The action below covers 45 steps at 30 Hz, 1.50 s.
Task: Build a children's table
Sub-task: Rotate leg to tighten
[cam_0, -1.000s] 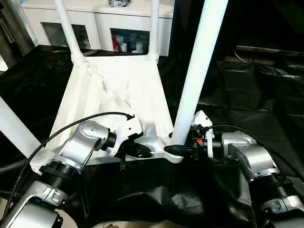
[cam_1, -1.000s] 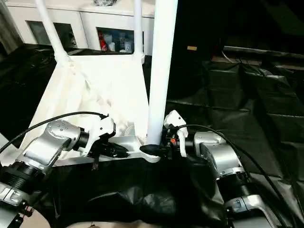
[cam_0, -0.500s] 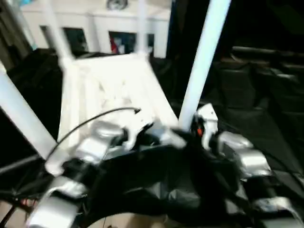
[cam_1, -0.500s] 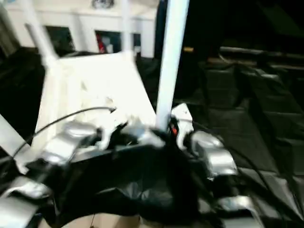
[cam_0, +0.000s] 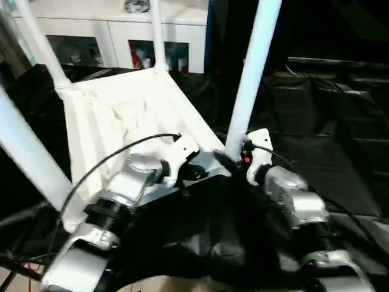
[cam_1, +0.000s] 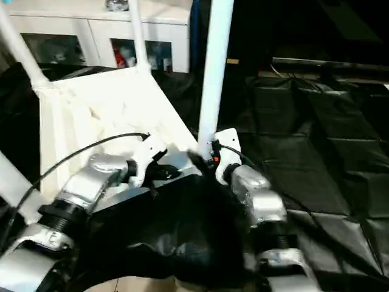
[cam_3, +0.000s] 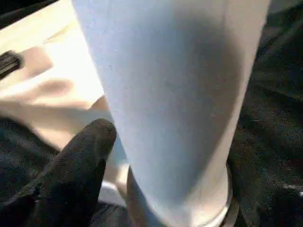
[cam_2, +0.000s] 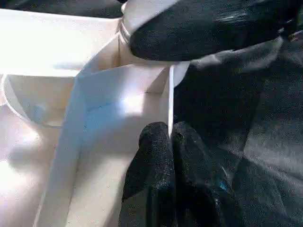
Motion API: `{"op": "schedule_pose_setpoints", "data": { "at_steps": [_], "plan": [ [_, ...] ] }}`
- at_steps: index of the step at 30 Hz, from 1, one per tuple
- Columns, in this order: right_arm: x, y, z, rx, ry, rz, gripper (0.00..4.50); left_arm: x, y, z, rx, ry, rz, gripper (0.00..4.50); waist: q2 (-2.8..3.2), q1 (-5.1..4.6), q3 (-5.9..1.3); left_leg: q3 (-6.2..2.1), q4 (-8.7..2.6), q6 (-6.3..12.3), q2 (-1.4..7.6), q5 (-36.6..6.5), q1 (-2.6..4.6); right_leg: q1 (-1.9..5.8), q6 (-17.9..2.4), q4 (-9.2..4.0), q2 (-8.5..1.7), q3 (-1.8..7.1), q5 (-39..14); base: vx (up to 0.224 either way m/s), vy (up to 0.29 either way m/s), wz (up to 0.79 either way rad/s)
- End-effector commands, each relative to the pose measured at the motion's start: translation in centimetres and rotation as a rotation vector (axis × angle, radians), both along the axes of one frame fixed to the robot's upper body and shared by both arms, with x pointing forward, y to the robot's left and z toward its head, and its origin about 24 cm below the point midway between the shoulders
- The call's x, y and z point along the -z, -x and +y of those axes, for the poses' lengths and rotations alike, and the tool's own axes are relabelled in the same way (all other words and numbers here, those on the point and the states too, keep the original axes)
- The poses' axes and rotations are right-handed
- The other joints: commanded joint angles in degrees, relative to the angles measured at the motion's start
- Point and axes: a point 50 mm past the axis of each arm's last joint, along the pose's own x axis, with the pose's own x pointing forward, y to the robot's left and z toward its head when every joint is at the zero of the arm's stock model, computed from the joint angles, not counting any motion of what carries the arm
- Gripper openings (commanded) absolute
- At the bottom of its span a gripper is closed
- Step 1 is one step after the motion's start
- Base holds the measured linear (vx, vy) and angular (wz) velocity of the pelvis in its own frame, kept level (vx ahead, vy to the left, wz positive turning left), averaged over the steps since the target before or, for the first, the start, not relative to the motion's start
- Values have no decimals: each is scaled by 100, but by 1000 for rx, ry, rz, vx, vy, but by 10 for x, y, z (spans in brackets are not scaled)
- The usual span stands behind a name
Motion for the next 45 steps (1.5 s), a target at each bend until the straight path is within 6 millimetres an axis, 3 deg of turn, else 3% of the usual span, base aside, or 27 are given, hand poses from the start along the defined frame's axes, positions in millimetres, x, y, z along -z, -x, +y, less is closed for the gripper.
{"op": "schedule_pose_setpoints", "data": {
  "at_steps": [1,8,13,17,18,29,32,33,35,36,39,42,45],
  "plan": [
    [8,21,31,-301,-32,81,372,-7,7,-13,116,52,-16,0,50,31,-326,97,-372,262,-27,-805,-114,370,-1459,-401,-250,126,-564,0,0,0],
    [-1,33,4,-485,2,103,372,-5,15,10,220,8,14,0,72,77,-327,113,-356,384,-4,-745,-83,365,-1631,-370,-254,126,-255,0,0,0],
    [-1,38,-3,-559,41,119,372,-7,24,31,303,-15,55,0,69,98,-318,123,-364,337,5,-790,-78,358,-1633,-364,-258,121,-394,0,0,0],
    [-1,39,-1,-576,42,121,372,-7,27,35,320,-17,68,0,56,108,-320,124,-368,305,12,-763,-68,350,-1610,-358,-260,121,-443,0,0,0],
    [-1,40,0,-581,41,122,348,-8,27,36,322,-16,69,0,63,111,-317,125,-370,292,10,-772,-70,350,-1609,-361,-262,123,-475,0,0,0],
    [1,46,6,-631,6,149,278,-4,30,35,330,-25,88,0,59,190,-339,131,-348,271,-3,-556,-74,369,-1589,-320,-254,124,-164,0,0,0],
    [5,47,7,-587,-11,147,266,-2,23,32,260,-34,65,0,56,197,-337,134,-345,257,-7,-576,-71,368,-1583,-330,-258,127,-202,0,0,0],
    [5,47,7,-584,-11,146,265,-2,23,32,257,-33,64,0,59,200,-326,134,-355,241,-6,-667,-65,358,-1559,-348,-259,126,-362,0,0,0],
    [17,33,16,-354,14,102,262,-5,8,20,112,-2,3,0,64,178,-287,139,-373,93,-16,-976,-49,316,-1453,-420,-268,133,-988,0,0,0],
    [17,33,16,-354,14,102,260,-5,8,20,112,-2,3,0,59,167,-277,137,-378,39,-25,-1073,-49,309,-1387,-437,-272,131,-1245,0,0,0],
    [24,24,22,-218,23,120,252,-7,1,11,49,14,-24,0,48,105,-247,88,-413,-71,-44,-1442,-45,292,-1041,-515,-276,122,-2291,-55,-4,-2],
    [32,11,38,-7,16,157,247,-10,-10,-8,-68,38,-63,0,42,4,-245,84,-407,-78,-64,-1457,-76,258,-925,-542,-272,126,-2482,0,0,0],
    [30,7,58,50,21,146,247,-11,-11,-22,-79,56,-70,0,43,2,-259,63,-407,-44,-73,-1464,-75,256,-780,-580,-281,116,-2720,0,0,0]
  ]
}}
